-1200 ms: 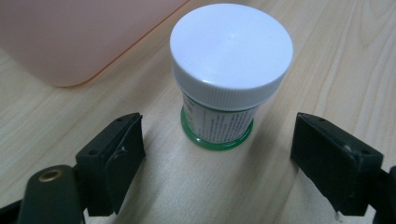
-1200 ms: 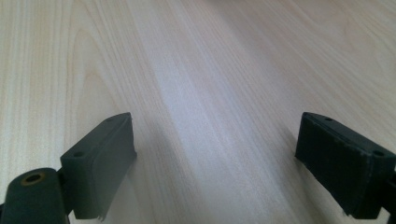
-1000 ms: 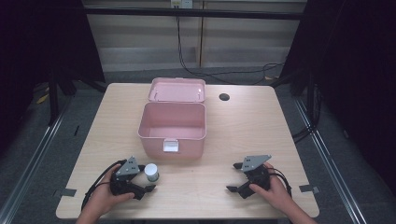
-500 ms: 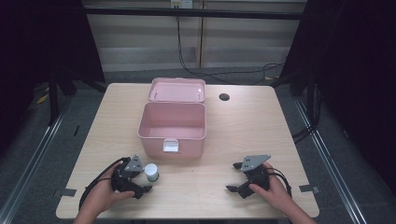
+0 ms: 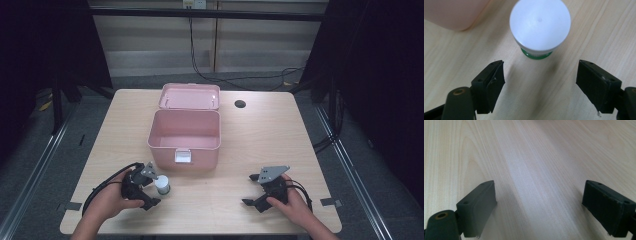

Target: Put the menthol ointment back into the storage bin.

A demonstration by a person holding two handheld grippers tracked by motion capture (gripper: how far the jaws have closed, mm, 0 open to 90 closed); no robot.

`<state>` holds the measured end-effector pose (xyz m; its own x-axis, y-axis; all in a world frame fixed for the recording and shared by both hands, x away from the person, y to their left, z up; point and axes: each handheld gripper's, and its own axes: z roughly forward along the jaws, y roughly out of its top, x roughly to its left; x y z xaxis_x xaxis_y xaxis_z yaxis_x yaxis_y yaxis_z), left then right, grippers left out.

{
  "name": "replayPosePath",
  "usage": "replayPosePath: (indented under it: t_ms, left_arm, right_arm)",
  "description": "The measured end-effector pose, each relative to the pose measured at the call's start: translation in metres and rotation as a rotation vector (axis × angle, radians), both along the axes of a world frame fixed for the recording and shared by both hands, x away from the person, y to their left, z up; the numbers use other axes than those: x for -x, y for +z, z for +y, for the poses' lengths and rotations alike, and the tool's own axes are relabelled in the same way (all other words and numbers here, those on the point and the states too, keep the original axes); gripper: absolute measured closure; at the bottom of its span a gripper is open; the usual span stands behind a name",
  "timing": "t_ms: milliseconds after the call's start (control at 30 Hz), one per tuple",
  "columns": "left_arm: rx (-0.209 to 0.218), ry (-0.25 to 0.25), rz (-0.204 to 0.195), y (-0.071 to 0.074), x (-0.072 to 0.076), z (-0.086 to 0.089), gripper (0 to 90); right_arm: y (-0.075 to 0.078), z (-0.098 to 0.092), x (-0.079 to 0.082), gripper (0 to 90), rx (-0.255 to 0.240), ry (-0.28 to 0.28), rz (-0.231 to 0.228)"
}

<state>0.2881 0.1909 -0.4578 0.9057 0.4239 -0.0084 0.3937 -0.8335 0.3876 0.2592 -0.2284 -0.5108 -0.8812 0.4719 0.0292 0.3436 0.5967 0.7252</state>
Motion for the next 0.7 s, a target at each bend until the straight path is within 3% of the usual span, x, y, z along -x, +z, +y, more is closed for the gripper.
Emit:
replayPosePath:
  t_ms: [267, 467, 700]
  left_arm:
    - [-0.033, -0.032, 0.033, 0.020, -0.008, -0.011, 25.3]
    - [-0.076, -0.037, 0.060, 0.025, -0.012, -0.016, 26.9]
    - [-0.105, -0.039, 0.058, 0.033, -0.019, -0.022, 30.5]
  right_arm:
    - [0.000, 0.000, 0.000, 11.0, 0.000, 0.000, 0.000]
    - [0.000, 0.000, 0.000, 11.0, 0.000, 0.000, 0.000]
    - [0.000, 0.000, 0.000, 11.0, 0.000, 0.000, 0.000]
